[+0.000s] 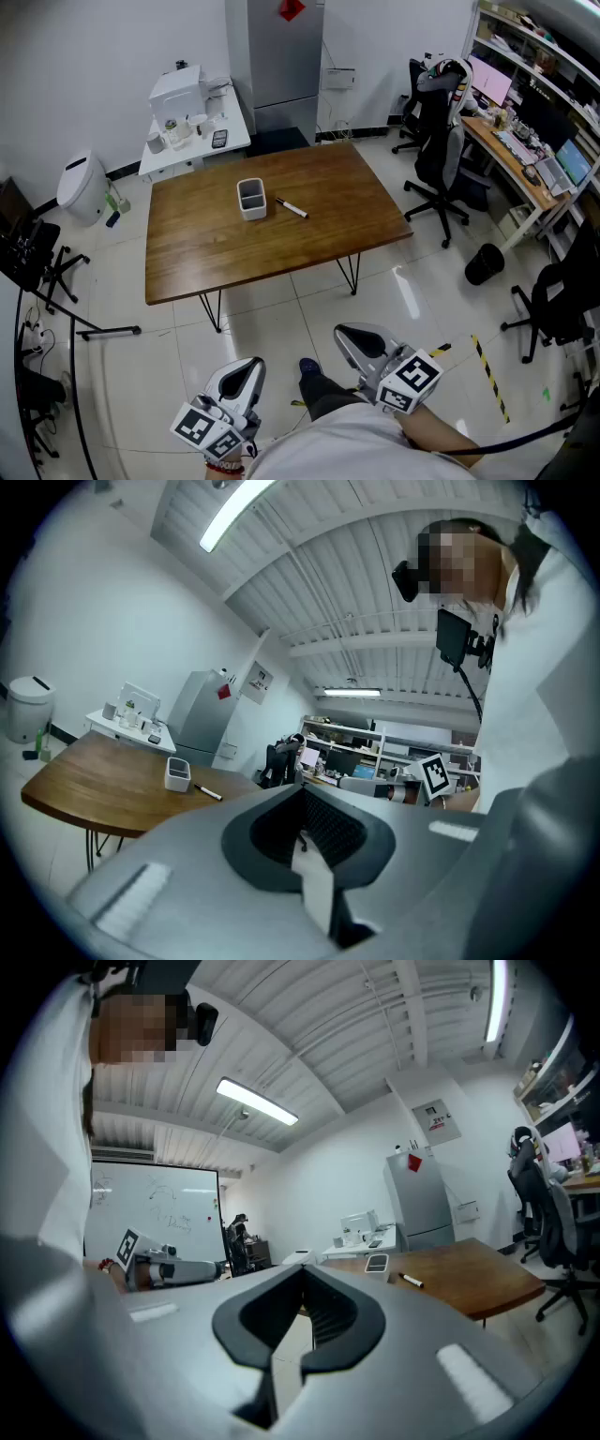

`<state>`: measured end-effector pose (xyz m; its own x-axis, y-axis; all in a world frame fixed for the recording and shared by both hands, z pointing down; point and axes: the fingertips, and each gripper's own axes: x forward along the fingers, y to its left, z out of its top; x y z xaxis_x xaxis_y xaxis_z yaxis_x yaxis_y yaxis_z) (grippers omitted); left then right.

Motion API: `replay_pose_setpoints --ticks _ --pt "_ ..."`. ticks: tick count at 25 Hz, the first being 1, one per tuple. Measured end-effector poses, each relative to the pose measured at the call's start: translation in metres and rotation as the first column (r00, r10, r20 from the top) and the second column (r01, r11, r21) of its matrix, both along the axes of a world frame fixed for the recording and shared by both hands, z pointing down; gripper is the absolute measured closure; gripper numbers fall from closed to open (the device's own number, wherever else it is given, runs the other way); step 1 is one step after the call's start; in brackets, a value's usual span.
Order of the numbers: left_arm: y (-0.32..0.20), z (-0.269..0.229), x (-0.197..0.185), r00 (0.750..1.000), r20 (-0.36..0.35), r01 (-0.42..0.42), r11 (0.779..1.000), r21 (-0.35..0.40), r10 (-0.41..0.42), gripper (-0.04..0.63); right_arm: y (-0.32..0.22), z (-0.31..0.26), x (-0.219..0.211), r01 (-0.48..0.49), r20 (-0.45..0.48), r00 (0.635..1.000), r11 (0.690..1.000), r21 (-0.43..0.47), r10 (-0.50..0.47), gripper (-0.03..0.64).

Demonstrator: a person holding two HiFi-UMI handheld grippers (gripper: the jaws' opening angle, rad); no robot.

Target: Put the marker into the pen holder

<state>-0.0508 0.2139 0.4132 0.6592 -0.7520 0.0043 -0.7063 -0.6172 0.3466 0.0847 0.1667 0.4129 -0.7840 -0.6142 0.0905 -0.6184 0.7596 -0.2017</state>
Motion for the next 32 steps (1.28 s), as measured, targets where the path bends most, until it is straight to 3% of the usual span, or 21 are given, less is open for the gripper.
replay_pose_setpoints --ticks 9,18,26,32 --pt "-0.125 -0.01 -0.025 0.995 -0.001 0.1 0.995 0.016 -0.1 0.614 -0.139 -0.011 -0.008 0.053 -0.013 0.999 0.999 0.012 -0.053 0.631" --pt "-0.215 -0.001 -0.053 0.977 0.059 0.203 0.979 0.0 -0.203 0.614 -0.23 0.021 0.007 0.077 -0.015 0.997 0.997 -0.028 -0.078 0.632" --pt "-0.262 0.011 -0.07 0.98 0.056 0.195 0.979 -0.053 -0.192 0.612 -0.272 0.042 -0.012 0.084 -0.007 0.996 0.993 -0.086 -0.084 0.63" --pt "-0.321 0.011 -0.102 0.987 0.032 0.157 0.986 -0.064 -0.155 0.612 -0.325 0.056 -0.042 0.007 -0.022 1.0 0.989 -0.149 -0.01 0.632"
